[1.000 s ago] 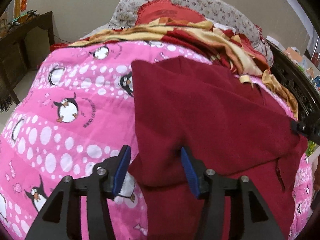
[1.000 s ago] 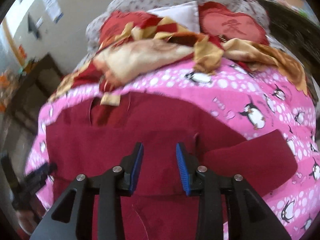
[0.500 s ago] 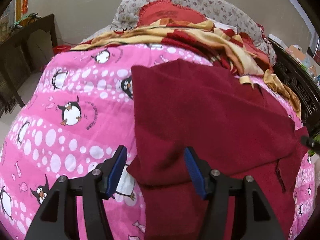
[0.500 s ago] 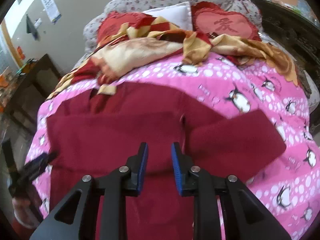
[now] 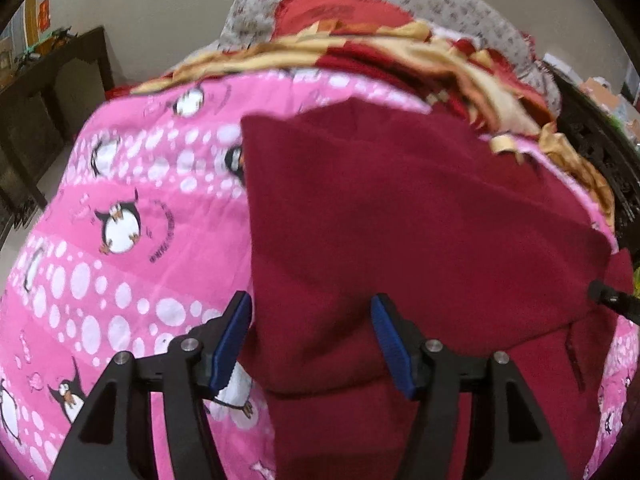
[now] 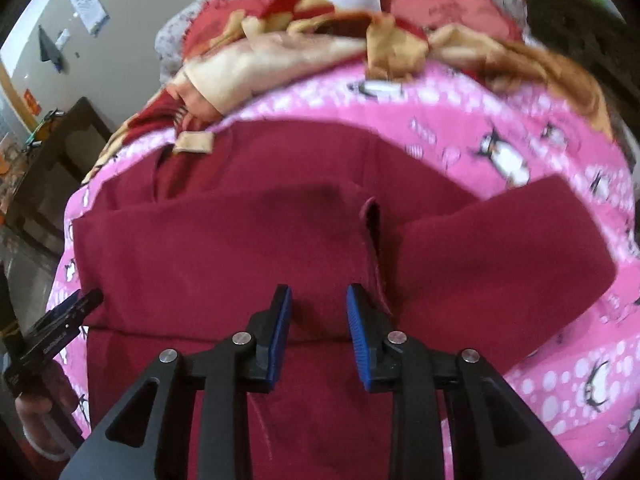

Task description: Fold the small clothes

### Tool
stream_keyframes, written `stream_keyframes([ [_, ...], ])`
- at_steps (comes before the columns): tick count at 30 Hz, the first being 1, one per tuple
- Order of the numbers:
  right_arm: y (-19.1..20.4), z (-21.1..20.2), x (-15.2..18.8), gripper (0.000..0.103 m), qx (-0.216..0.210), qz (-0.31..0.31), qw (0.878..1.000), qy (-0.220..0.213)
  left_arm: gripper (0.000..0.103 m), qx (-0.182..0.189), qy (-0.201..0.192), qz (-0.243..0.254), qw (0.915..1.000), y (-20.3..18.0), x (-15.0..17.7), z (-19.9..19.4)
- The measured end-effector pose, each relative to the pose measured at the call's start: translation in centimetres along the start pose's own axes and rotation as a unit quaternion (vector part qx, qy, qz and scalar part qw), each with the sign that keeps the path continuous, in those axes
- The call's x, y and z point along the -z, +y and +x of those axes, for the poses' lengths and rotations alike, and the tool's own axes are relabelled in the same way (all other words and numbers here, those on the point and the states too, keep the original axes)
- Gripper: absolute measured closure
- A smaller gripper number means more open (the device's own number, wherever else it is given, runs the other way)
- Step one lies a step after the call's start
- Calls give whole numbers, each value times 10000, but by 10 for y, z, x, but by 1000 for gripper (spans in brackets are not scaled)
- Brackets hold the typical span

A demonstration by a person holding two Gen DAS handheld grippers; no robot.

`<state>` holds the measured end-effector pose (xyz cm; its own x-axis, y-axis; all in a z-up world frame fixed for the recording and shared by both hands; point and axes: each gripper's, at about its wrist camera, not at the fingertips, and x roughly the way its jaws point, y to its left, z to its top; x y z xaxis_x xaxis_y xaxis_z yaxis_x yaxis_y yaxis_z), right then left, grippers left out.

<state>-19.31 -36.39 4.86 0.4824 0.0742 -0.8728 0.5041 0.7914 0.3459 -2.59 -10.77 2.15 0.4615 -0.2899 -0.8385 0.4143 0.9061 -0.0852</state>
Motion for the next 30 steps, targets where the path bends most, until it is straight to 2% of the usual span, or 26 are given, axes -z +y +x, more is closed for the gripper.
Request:
stream_keyframes([
  [2, -1, -7, 4, 57, -57, 43, 10000, -60, 32, 66, 80, -174, 9998, 7, 1, 7],
  [5, 1, -25, 16, 46, -199, 21, 9996, -176, 31, 61, 50, -188, 9998, 7, 2, 6],
  [6, 2, -30, 21, 42, -233, -37, 9995, -210, 31, 44, 37, -157, 9999, 6, 2, 5],
  [10, 14, -43, 49, 37, -342, -503, 9979, -200, 31, 66, -57, -137, 9999, 2, 3, -5],
  [16, 31, -22, 74, 34, 58, -1203, 9927, -100, 31, 152, -125, -161, 9997, -4, 4, -19],
  [17, 30, -15, 76, 37, 187, -1273, 9916, -104, 31, 152, -131, -138, 9997, -6, 5, -21],
  [18, 28, -8, 77, 49, 325, -1315, 9907, -95, 31, 153, -135, -104, 9997, -7, 5, -22],
  [19, 25, -6, 78, 55, 404, -1314, 9904, -119, 31, 153, -140, -69, 9998, -8, 6, -25],
  [20, 21, -9, 79, 74, 449, -1276, 9906, -224, 31, 145, -148, -47, 9998, -8, 6, -26],
  [22, 11, -19, 76, 75, 336, -1092, 9930, -294, 31, 135, -152, -32, 9998, -8, 8, -28],
  [25, -16, -55, 66, 76, 27, -525, 9963, -676, 31, 127, -177, -73, 9997, -4, 9, -32],
  [28, -46, -106, 45, 76, -291, -52, 9925, -1188, 31, 166, -182, -157, 9996, -2, 8, -33],
  [30, -62, -143, 26, 76, -329, 106, 9866, -1592, 31, 201, -198, -178, 9994, -2, 7, -35],
])
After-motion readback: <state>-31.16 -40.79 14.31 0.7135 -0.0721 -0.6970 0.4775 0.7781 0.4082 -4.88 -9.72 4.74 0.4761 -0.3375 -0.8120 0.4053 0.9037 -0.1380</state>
